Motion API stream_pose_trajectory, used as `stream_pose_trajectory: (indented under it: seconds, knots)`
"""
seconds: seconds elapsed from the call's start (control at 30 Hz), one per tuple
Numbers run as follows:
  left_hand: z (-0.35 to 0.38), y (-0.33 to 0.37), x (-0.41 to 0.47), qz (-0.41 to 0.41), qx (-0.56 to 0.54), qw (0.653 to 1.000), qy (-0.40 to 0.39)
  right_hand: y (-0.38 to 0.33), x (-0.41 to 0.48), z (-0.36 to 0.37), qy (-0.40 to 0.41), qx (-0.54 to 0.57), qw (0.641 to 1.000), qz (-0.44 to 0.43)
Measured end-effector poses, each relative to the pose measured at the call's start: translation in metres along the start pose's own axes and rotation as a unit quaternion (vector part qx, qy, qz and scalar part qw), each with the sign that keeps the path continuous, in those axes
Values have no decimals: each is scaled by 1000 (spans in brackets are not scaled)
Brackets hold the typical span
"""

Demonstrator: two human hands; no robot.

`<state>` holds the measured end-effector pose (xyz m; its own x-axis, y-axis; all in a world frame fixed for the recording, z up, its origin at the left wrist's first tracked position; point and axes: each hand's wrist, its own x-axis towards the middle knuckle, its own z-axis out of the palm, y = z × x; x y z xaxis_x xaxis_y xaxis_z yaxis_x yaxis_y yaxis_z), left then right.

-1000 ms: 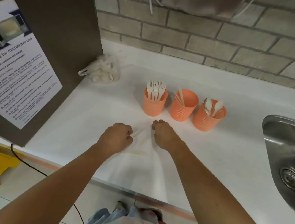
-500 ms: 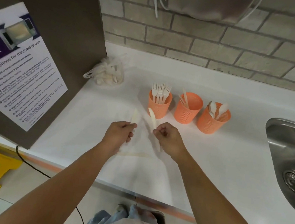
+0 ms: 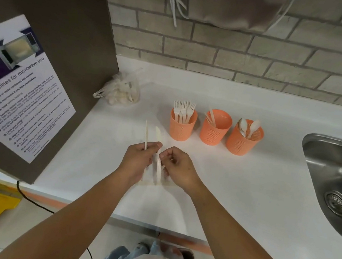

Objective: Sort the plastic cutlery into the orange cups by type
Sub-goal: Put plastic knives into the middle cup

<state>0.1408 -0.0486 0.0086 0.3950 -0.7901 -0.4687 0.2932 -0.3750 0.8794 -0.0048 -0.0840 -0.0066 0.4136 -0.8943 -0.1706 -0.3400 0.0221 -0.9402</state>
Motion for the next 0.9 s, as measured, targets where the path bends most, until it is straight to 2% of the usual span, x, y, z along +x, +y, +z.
stream_pose_trajectory:
  seconds: [0.07,0.1,0.2,0.27,0.5,0.63,0.7,0.8,0.9]
  knots:
    - [-5,3,5,3,-13,1000,22,9,0,0,9,-113,992,-50]
    - [-8,5,8,7,-12,999,29,16,-1,1,-17,-199,976,-86]
    - [-16,10,14,27,18,999,23,32,-7,6,-137,-433,882,-128]
    - [-17,13,15,38,38,998,12,36,-9,10,-135,-487,849,-154]
    - [-11,18,12,46,64,997,-7,32,-10,6,-156,-557,794,-188]
    - [-6,21,13,55,70,996,-7,32,-13,-12,-130,-530,827,-136]
    - [0,23,13,65,75,995,-6,27,-13,-26,-115,-497,854,-103]
    - [12,26,11,88,74,993,-9,15,-13,-50,-58,-405,909,-79]
    - [25,29,11,107,66,992,-16,3,-12,-77,-10,-253,966,-46]
